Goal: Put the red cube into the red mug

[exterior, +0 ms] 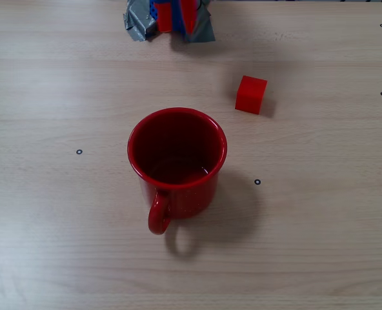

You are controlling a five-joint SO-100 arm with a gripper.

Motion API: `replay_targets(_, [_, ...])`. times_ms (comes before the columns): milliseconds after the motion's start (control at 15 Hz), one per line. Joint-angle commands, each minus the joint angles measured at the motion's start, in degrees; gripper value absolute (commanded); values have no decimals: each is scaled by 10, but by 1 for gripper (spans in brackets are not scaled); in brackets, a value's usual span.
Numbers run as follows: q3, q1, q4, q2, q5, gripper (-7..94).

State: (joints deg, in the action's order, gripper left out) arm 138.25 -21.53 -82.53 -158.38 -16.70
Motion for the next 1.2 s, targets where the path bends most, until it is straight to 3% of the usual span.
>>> replay_targets(0, [-87,-35,-5,47,-64,0])
replay_targets(400, [-146,-138,15,188,-294,0])
replay_targets(733, [-250,-188,37,357,-323,0])
replay_targets(1000, [-282,-208,104,466,-352,0])
replay_targets(1133, [-283,-217,105,497,-413,0])
